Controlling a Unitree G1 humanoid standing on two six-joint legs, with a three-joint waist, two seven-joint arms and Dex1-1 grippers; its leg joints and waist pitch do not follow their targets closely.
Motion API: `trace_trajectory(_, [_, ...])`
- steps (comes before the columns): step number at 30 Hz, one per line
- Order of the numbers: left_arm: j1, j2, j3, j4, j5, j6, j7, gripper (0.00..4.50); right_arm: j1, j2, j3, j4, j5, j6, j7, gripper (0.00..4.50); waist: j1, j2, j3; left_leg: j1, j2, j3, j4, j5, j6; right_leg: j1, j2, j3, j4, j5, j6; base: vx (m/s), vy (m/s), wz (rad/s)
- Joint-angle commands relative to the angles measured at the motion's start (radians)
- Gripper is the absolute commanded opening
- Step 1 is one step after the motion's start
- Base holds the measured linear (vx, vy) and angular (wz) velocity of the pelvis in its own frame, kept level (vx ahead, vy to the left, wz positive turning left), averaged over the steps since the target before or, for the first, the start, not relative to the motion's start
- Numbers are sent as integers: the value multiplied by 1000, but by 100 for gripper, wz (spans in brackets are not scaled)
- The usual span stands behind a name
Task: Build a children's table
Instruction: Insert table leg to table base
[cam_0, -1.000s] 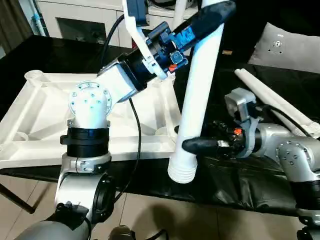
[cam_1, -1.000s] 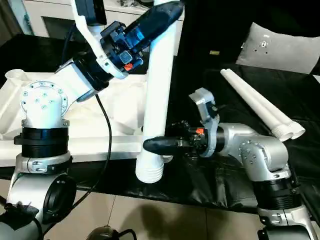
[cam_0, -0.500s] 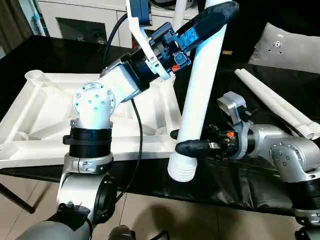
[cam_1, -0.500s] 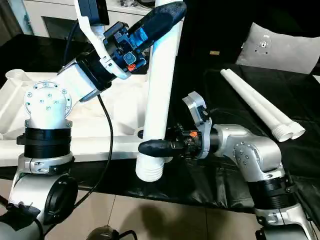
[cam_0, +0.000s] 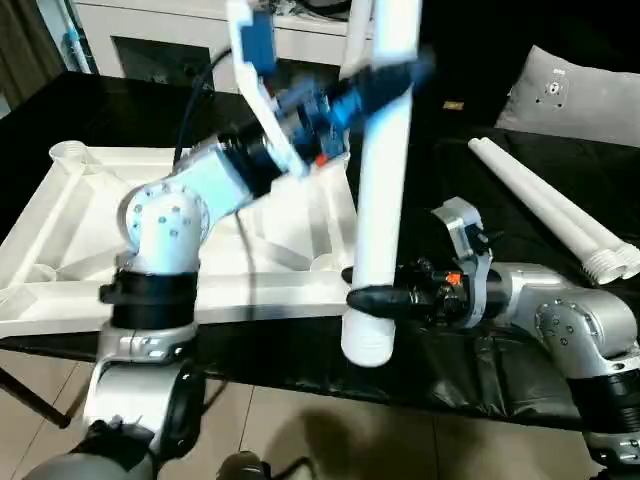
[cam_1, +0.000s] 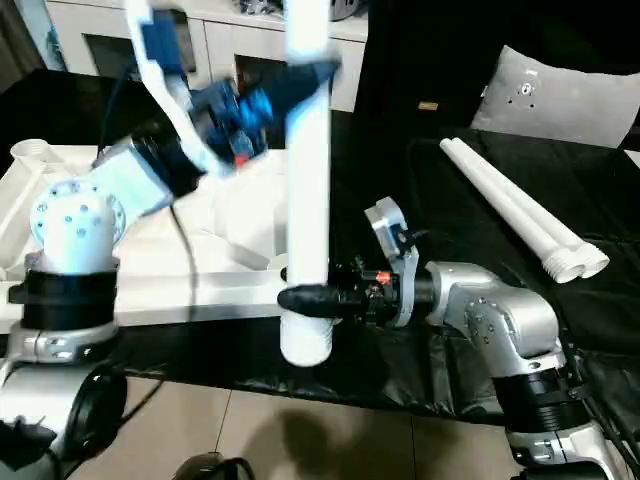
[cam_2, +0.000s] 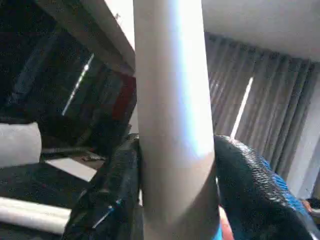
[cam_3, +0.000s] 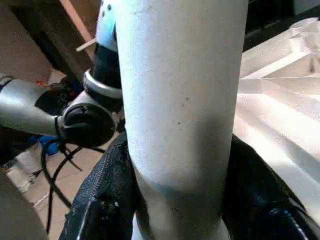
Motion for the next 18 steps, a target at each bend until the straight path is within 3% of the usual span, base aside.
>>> trace_trajectory(1, [-2, 11, -9, -29, 9, 10, -17, 273, 3, 2, -33, -8, -6, -24, -24, 189, -3, 2, -81, 21, 41, -14, -63, -130, -27, 49, -71, 47, -78, -78, -184, 0, 0, 0])
trace_trajectory(3, [6, 20, -15, -33, 20, 0, -21, 288, 3, 19, -43, 0, -29, -62, -62, 189, -3, 2, -80, 21, 41, -14, -63, -132, -28, 49, -72, 46, -78, -78, -185, 0, 0, 0])
trace_trajectory(5, [34, 43, -42, -55, 85, -51, -33, 318, -6, 49, -52, 10, -84, -132, -139, 189, -6, 3, -78, 21, 44, -15, -67, -140, -39, 45, -73, 46, -82, -96, -175, 0, 0, 0])
trace_trajectory(7, [66, 61, -69, -81, 168, -109, -1, 314, -19, 67, -41, 11, -151, -171, -226, 189, -9, 5, -79, 22, 44, -15, -69, -145, -50, 46, -73, 47, -82, -107, -160, 0, 0, 0])
trace_trajectory(9, [72, 63, -70, -85, 176, -113, 9, 319, -21, 70, -37, 11, -169, -181, -246, 189, -13, 7, -80, 24, 43, -15, -70, -144, -59, 46, -71, 48, -79, -101, -150, 0, 0, 0])
trace_trajectory(10, [95, 73, -84, -112, 210, -128, 29, 323, -30, 83, -19, 21, -232, -214, -318, 189, -13, 8, -80, 25, 43, -15, -70, -148, -60, 44, -71, 48, -81, -101, -151, 0, 0, 0])
trace_trajectory(12, [113, 72, -94, -134, 231, -134, 57, 326, -33, 99, -14, 25, -267, -243, -364, 189, -16, 8, -79, 25, 45, -16, -72, -156, -69, 43, -72, 48, -79, -100, -153, 0, 0, 0])
trace_trajectory(16, [175, 67, -153, -186, 352, -198, 137, 326, -33, 161, -14, 19, -303, -274, -467, 189, -23, 6, -78, 23, 46, -16, -75, -162, -60, 44, -71, 49, -79, -92, -146, 0, 0, 0])
trace_trajectory(17, [202, 54, -169, -198, 394, -223, 173, 298, -29, 190, -19, 10, -302, -276, -499, 189, -26, 7, -78, 23, 45, -15, -74, -167, -61, 44, -71, 50, -80, -96, -141, 0, 0, 0])
trace_trajectory(18, [211, 48, -172, -201, 401, -228, 182, 298, -27, 195, -19, 8, -302, -276, -506, 189, -29, 6, -77, 22, 43, -15, -74, -166, -57, 44, -70, 50, -81, -97, -140, 0, 0, 0])
